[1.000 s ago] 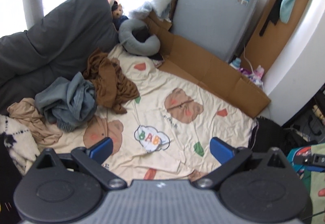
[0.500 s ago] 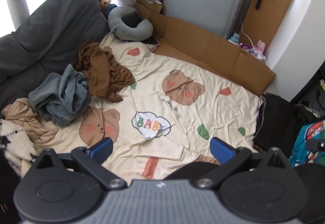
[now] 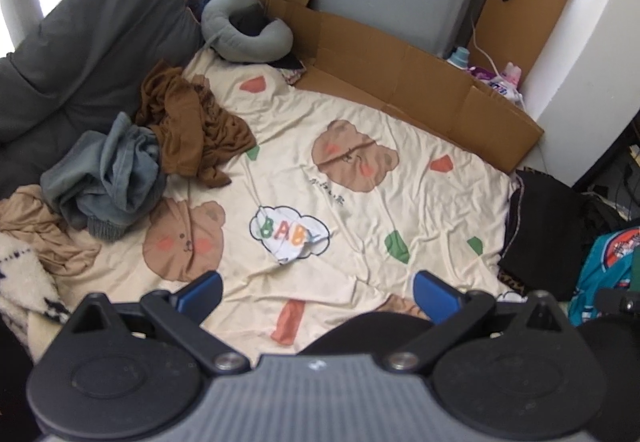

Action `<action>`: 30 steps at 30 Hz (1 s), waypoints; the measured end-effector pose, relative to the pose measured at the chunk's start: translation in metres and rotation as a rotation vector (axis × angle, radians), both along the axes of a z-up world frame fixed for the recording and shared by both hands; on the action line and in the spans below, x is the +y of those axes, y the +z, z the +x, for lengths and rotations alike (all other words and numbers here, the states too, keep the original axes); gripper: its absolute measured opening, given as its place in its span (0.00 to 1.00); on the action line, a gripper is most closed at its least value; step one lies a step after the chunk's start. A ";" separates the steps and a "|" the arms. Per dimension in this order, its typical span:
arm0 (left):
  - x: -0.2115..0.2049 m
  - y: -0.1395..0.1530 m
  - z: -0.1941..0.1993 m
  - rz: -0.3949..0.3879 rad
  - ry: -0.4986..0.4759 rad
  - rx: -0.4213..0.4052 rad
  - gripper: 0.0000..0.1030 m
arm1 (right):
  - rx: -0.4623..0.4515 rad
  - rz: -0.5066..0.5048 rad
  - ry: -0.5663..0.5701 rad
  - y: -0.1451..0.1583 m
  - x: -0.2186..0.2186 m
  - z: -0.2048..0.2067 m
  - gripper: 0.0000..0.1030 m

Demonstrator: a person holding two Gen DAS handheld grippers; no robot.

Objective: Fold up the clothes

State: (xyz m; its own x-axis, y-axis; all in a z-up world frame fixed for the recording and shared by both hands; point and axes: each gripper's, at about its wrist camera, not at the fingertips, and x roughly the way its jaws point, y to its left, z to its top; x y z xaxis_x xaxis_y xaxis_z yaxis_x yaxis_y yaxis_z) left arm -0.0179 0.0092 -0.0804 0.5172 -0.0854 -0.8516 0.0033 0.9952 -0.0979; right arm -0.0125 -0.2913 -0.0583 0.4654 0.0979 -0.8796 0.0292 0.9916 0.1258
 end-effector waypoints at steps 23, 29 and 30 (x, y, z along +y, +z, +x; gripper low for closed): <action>0.003 -0.006 0.010 0.058 -0.007 -0.002 0.90 | 0.012 -0.014 -0.005 -0.006 -0.004 0.006 0.98; 0.002 -0.007 0.010 0.044 -0.003 -0.002 0.90 | 0.009 -0.010 -0.017 -0.006 -0.008 0.005 0.98; 0.002 -0.007 0.010 0.042 -0.003 -0.002 0.90 | 0.009 -0.009 -0.019 -0.006 -0.009 0.005 0.98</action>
State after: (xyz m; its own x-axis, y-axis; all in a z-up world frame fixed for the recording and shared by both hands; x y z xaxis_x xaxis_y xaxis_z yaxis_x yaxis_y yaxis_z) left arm -0.0080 0.0115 -0.0873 0.5189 -0.0507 -0.8533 0.0063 0.9984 -0.0555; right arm -0.0073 -0.2999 -0.0640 0.4594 0.0816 -0.8845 0.0490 0.9919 0.1169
